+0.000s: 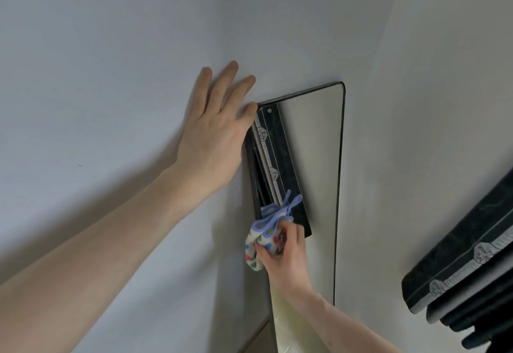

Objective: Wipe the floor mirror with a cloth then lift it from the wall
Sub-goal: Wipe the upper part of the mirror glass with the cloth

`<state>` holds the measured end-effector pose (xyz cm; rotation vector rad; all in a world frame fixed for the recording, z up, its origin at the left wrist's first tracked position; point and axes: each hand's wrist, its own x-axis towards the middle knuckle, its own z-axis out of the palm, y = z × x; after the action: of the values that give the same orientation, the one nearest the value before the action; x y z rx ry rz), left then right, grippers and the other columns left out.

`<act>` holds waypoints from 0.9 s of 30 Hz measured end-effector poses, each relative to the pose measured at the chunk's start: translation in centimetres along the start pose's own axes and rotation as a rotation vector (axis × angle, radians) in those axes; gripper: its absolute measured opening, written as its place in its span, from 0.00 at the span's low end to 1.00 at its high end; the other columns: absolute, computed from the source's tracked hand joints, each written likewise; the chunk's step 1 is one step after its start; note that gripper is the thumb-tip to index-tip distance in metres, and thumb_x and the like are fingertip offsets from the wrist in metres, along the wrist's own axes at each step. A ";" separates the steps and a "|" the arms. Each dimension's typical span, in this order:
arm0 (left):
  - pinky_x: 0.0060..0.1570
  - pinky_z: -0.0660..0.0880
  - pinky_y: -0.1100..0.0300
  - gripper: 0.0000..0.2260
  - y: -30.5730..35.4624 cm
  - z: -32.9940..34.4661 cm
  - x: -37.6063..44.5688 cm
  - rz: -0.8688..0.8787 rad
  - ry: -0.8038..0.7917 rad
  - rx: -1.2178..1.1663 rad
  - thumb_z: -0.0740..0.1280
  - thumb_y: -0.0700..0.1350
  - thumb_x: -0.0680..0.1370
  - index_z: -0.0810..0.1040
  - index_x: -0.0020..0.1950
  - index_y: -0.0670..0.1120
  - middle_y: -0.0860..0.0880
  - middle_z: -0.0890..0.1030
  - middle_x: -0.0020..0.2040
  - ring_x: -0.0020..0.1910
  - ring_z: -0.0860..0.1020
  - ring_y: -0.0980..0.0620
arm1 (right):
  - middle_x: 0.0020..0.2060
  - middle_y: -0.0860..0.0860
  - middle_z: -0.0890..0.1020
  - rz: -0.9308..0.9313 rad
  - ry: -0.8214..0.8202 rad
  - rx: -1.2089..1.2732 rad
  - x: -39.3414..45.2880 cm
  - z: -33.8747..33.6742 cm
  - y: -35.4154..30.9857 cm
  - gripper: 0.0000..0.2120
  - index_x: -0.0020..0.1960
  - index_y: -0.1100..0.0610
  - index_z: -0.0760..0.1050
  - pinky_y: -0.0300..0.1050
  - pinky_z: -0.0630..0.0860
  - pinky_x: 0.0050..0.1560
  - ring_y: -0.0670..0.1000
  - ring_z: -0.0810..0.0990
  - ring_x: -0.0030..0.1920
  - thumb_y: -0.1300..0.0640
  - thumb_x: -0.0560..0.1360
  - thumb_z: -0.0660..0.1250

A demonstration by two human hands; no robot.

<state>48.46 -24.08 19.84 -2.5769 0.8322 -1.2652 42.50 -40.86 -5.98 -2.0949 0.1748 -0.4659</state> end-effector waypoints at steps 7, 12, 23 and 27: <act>0.78 0.33 0.41 0.28 -0.1 0.1 -0.1 0.005 0.004 0.000 0.53 0.37 0.69 0.78 0.67 0.40 0.40 0.65 0.80 0.82 0.54 0.33 | 0.53 0.39 0.70 0.127 -0.049 -0.051 -3.1 1.2 3.3 0.26 0.57 0.38 0.65 0.35 0.75 0.47 0.46 0.76 0.52 0.48 0.68 0.78; 0.78 0.32 0.41 0.28 -0.1 0.0 -0.1 0.004 0.000 -0.001 0.55 0.37 0.69 0.78 0.68 0.40 0.40 0.64 0.80 0.82 0.53 0.34 | 0.56 0.38 0.71 -0.007 0.038 0.021 0.2 -0.9 -1.4 0.28 0.61 0.41 0.68 0.35 0.76 0.52 0.39 0.75 0.56 0.45 0.66 0.78; 0.78 0.32 0.42 0.29 -0.2 0.2 -0.1 0.006 -0.001 -0.003 0.53 0.37 0.69 0.78 0.68 0.40 0.39 0.64 0.80 0.82 0.54 0.33 | 0.70 0.36 0.64 -0.275 0.225 0.016 3.0 -1.0 -6.8 0.30 0.76 0.42 0.65 0.44 0.70 0.70 0.44 0.65 0.71 0.46 0.76 0.71; 0.78 0.32 0.41 0.29 -0.1 0.1 -0.1 0.005 -0.002 -0.006 0.54 0.37 0.69 0.77 0.68 0.40 0.39 0.64 0.80 0.82 0.53 0.33 | 0.71 0.38 0.63 -0.186 0.162 -0.027 -0.1 0.5 -1.7 0.29 0.76 0.42 0.64 0.56 0.75 0.67 0.47 0.66 0.72 0.40 0.76 0.67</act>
<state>48.54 -23.96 19.80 -2.5788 0.8438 -1.2599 42.53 -39.53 -4.80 -2.1096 0.0804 -0.7503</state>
